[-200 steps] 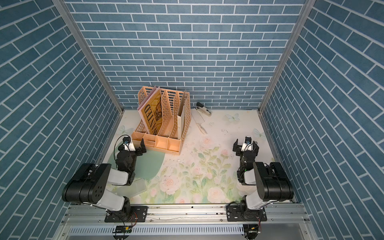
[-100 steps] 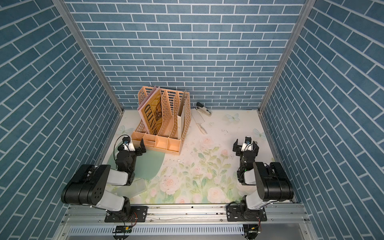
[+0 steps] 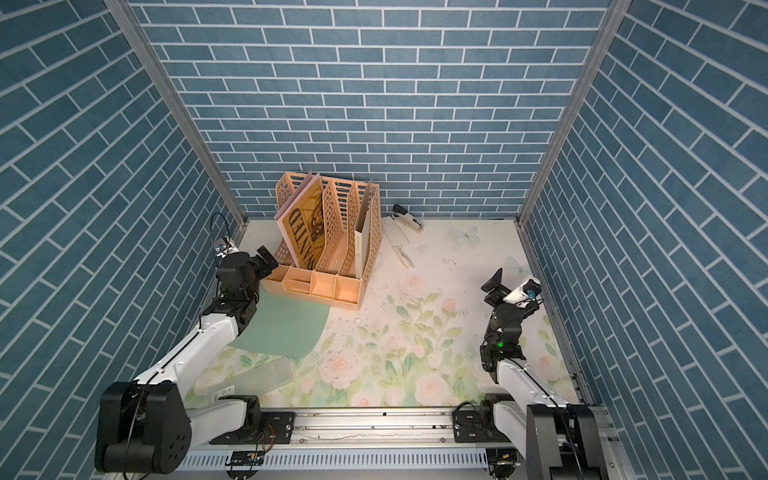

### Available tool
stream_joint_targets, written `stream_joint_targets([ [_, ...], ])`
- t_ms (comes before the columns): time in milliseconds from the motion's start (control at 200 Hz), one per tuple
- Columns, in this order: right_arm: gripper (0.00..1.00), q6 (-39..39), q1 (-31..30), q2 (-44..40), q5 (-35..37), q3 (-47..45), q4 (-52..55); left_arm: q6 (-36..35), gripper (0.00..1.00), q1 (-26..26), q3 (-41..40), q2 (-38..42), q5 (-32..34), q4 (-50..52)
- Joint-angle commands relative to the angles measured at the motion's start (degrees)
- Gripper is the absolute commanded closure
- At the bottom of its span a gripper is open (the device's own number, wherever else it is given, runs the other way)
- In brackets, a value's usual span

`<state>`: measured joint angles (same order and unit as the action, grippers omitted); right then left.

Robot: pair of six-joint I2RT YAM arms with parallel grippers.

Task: Align the knife with the edge of the cutting board
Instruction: Move the work surface to the center of the board.

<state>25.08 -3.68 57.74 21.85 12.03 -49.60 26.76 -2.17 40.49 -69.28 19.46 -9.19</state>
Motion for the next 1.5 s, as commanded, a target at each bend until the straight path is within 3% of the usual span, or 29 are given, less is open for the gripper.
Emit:
stream_joint_targets([
  [0,0.08,8.2,-0.5,-3.3,-15.7,1.5,14.1,7.4,0.0,1.4,-1.7,-0.6,-0.4,18.2],
  [100,0.14,11.5,-3.6,-8.0,-21.9,1.4,21.2,7.1,0.0,4.4,-3.4,0.6,-7.1,17.6],
  [275,0.16,17.5,-21.2,-10.3,-21.0,1.1,28.8,7.3,0.0,8.7,-3.1,1.8,-12.4,17.2],
  [375,0.16,21.5,-31.3,-6.7,-20.1,1.7,28.2,6.0,0.0,13.5,-0.2,-2.3,-17.0,18.8],
  [570,0.16,20.9,-46.4,2.5,-11.4,6.4,29.0,2.0,0.03,24.1,6.7,-12.2,-29.3,18.9],
  [765,0.16,20.0,-56.0,15.6,-11.5,12.2,27.0,0.7,0.06,26.2,12.8,-20.3,-31.1,19.4],
  [1105,0.17,20.2,-62.5,38.9,-12.4,32.7,32.5,3.9,0.12,26.2,11.6,-28.6,-32.8,14.5],
  [1490,0.15,20.7,-63.4,50.3,-12.5,45.7,38.5,4.5,0.15,26.3,11.1,-33.4,-31.7,14.5],
])
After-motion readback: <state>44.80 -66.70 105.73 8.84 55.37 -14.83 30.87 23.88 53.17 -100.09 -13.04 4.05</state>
